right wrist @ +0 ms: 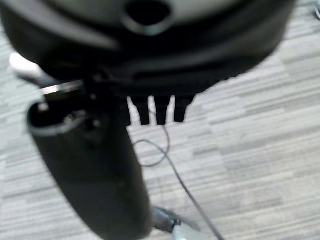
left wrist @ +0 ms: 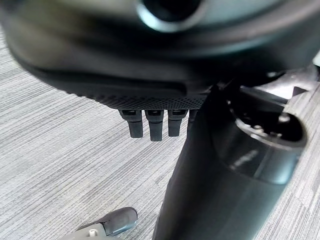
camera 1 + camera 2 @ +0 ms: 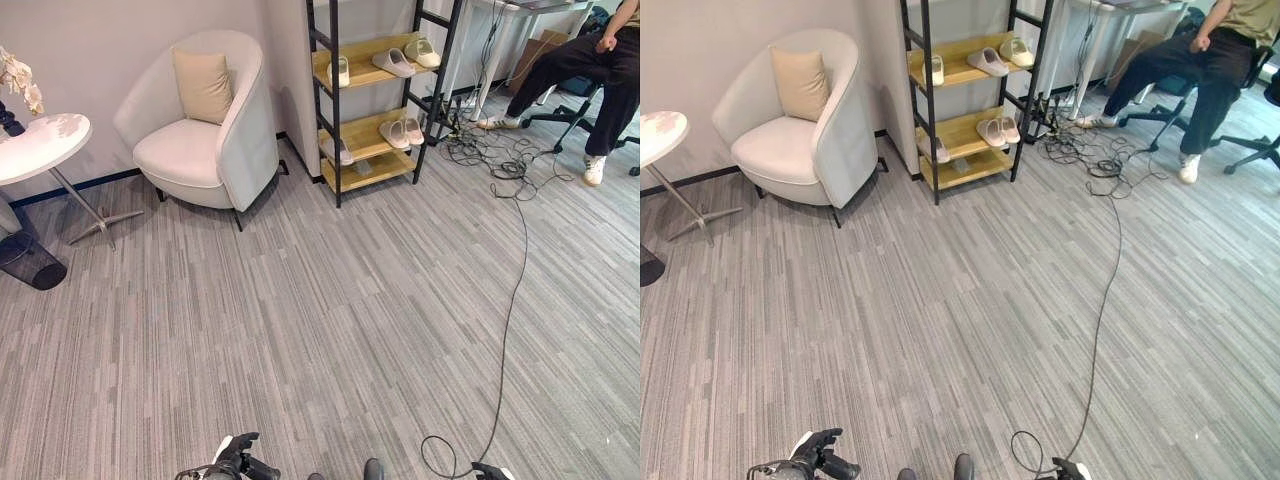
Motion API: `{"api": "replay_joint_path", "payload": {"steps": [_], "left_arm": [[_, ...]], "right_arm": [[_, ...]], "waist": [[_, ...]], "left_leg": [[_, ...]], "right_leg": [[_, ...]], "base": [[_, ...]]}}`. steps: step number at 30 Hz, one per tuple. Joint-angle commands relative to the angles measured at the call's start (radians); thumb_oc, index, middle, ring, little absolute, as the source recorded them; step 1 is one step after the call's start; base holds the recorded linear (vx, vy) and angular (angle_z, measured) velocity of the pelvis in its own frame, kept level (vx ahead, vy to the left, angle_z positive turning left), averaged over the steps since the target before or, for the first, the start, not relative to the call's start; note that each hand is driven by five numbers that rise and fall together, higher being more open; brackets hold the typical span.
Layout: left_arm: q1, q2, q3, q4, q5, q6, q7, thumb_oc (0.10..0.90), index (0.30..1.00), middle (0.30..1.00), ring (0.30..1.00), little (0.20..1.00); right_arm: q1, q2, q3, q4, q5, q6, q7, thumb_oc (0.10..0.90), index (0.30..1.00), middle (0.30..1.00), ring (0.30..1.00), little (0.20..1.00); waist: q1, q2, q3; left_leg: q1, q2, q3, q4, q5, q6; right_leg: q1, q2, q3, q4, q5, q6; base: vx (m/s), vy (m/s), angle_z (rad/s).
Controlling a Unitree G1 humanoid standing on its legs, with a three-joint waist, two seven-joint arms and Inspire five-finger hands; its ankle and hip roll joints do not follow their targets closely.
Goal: Arrange the slippers neatly on the shoe rack.
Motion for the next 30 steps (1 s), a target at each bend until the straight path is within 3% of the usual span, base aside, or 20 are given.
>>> {"api": "replay_joint_path", "payload": {"steps": [1, 11, 18, 24, 26, 27, 30], "left_arm": [[-0.064, -0.007, 0.012, 0.054, -0.004, -0.019, 0.003, 0.800, 0.900, 0.900, 0.900, 0.900], [-0.076, -0.012, 0.017, 0.040, -0.042, -0.019, 0.016, 0.800, 0.900, 0.900, 0.900, 0.900], [-0.098, -0.023, -0.003, 0.026, -0.059, -0.018, 0.024, 0.800, 0.900, 0.900, 0.900, 0.900], [-0.104, -0.034, -0.023, 0.002, -0.079, -0.020, 0.030, 0.800, 0.900, 0.900, 0.900, 0.900], [-0.104, -0.035, -0.024, -0.005, -0.086, -0.018, 0.028, 0.800, 0.900, 0.900, 0.900, 0.900], [-0.096, -0.036, -0.024, -0.005, -0.083, -0.016, 0.025, 0.800, 0.900, 0.900, 0.900, 0.900], [-0.083, -0.031, -0.016, -0.011, -0.087, -0.021, 0.024, 0.800, 0.900, 0.900, 0.900, 0.900]], "right_arm": [[-0.007, -0.004, 0.040, 0.012, -0.009, -0.016, -0.027, 0.800, 0.900, 0.900, 0.900, 0.900], [-0.005, 0.012, 0.054, 0.003, -0.006, -0.016, -0.030, 0.800, 0.900, 0.900, 0.900, 0.900], [-0.006, 0.033, 0.051, -0.006, 0.021, -0.022, -0.044, 0.800, 0.900, 0.900, 0.900, 0.900], [0.004, 0.047, 0.050, -0.019, 0.052, -0.023, -0.050, 0.800, 0.900, 0.900, 0.900, 0.900], [0.003, 0.046, 0.050, -0.020, 0.051, -0.019, -0.049, 0.800, 0.900, 0.900, 0.900, 0.900], [0.009, 0.039, 0.048, -0.020, 0.045, -0.017, -0.050, 0.800, 0.900, 0.900, 0.900, 0.900], [0.014, 0.041, 0.049, -0.027, 0.042, -0.018, -0.058, 0.800, 0.900, 0.900, 0.900, 0.900]], "waist": [[-0.001, -0.024, -0.019], [-0.002, -0.020, -0.009], [-0.013, -0.040, 0.033], [-0.016, -0.056, 0.067], [-0.009, -0.060, 0.065], [-0.002, -0.050, 0.059], [0.019, -0.043, 0.063]], "left_leg": [[-0.044, 0.040, -0.081, -0.044, 0.023, -0.072], [-0.038, 0.053, -0.087, -0.035, 0.020, -0.082], [-0.133, 0.060, -0.053, 0.171, -0.014, -0.110], [-0.261, 0.054, -0.004, 0.388, 0.017, -0.099], [-0.299, 0.023, 0.013, 0.335, -0.021, -0.083], [-0.310, 0.024, 0.035, 0.224, 0.017, -0.085], [-0.357, 0.031, 0.067, 0.104, 0.105, -0.089]], "right_leg": [[0.064, -0.013, 0.017, 0.013, -0.144, 0.074], [0.072, 0.002, 0.021, 0.013, -0.154, 0.059], [0.075, -0.001, 0.034, 0.022, -0.158, 0.044], [0.096, -0.008, 0.037, 0.031, -0.165, 0.028], [0.105, -0.010, 0.040, 0.023, -0.173, 0.035], [0.116, 0.004, 0.047, 0.016, -0.184, 0.041], [0.153, 0.022, 0.066, 0.013, -0.212, 0.041]], "base": [[0.02, -0.038, 0.01], [0.03, -0.063, 0.00], [0.00, -0.063, 0.00], [0.07, -0.034, -0.07], [0.21, 0.057, -0.04], [0.33, 0.121, 0.05], [0.26, 0.096, -0.01]]}}
